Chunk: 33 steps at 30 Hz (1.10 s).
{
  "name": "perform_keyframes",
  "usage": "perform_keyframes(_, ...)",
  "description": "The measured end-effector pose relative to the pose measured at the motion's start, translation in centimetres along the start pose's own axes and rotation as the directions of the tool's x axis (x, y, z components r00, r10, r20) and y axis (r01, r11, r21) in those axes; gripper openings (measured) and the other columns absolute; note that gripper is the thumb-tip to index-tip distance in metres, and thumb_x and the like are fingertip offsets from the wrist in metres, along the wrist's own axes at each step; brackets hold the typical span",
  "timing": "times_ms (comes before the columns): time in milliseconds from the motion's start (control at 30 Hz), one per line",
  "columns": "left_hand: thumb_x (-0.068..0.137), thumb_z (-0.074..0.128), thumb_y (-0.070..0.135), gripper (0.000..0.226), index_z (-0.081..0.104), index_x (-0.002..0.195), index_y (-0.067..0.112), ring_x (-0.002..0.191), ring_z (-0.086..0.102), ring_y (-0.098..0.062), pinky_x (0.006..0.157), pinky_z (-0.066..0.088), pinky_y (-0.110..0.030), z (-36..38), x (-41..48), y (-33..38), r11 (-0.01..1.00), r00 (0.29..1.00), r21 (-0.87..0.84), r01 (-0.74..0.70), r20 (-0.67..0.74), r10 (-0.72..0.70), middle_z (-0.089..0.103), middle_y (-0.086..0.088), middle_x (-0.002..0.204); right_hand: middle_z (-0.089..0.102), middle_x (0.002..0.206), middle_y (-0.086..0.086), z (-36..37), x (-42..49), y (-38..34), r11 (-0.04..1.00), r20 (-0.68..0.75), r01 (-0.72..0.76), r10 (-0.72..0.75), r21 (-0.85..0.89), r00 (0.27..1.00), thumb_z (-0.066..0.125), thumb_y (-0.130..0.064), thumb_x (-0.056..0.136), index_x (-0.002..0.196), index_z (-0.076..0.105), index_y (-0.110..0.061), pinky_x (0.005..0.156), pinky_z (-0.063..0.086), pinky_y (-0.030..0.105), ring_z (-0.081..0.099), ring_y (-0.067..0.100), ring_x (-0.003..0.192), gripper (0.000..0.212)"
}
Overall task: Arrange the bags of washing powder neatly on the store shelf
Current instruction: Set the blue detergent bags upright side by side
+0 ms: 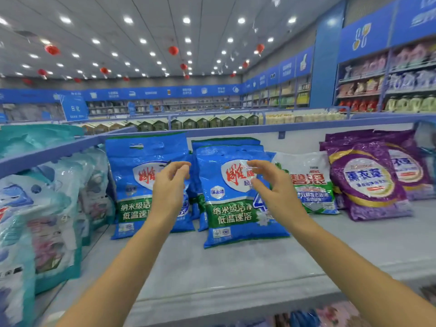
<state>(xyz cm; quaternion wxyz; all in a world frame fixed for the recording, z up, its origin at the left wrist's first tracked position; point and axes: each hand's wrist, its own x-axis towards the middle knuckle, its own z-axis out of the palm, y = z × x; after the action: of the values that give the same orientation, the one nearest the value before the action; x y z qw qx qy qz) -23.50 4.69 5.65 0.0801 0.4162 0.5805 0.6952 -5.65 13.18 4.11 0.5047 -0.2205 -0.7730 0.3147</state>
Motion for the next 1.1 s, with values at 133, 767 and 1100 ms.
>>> perform_keyframes(133, 0.094, 0.049, 0.012, 0.019, 0.063, 0.083, 0.017, 0.077, 0.063, -0.013, 0.07, 0.048, -0.027, 6.0, -3.7, 1.3, 0.998, 0.967, 0.014, -0.054, 0.251, 0.049, 0.068, -0.001, 0.086, 0.065, 0.105, -0.008, -9.4, -3.3, 2.5, 0.996, -0.074, -0.055, 0.05, -0.073, 0.996, 0.056, -0.003, 0.089, 0.105, 0.061, -0.025, 0.091, 0.045, 0.022, 0.059, 0.004, 0.101, 0.027)
perform_keyframes(767, 0.089, 0.058, 0.013, 0.013, 0.064, 0.078, 0.013, 0.068, 0.063, -0.011, 0.064, 0.05, -0.023, 46.3, -18.5, 6.2, 0.994, 0.879, -0.02, -0.106, 0.466, 0.104, 0.067, -0.003, 0.072, 0.057, 0.121, -0.006, -49.0, -11.0, 18.3, 0.889, -0.204, -0.335, 0.282, -0.313, 0.938, 0.056, -0.017, 0.091, 0.114, 0.058, -0.023, 0.09, 0.034, 0.017, 0.049, 0.006, 0.109, 0.024)
perform_keyframes(1100, 0.088, 0.057, 0.007, 0.014, 0.062, 0.078, 0.017, 0.069, 0.064, -0.013, 0.061, 0.047, -0.014, 59.0, -23.8, 9.2, 0.976, 0.771, -0.196, -0.098, 0.605, 0.199, 0.068, -0.008, 0.077, 0.058, 0.115, -0.023, -56.9, -13.0, 18.5, 0.932, -0.278, -0.145, 0.051, -0.332, 0.959, 0.057, -0.021, 0.088, 0.111, 0.059, -0.028, 0.088, 0.033, 0.001, 0.048, -0.012, 0.11, 0.024)
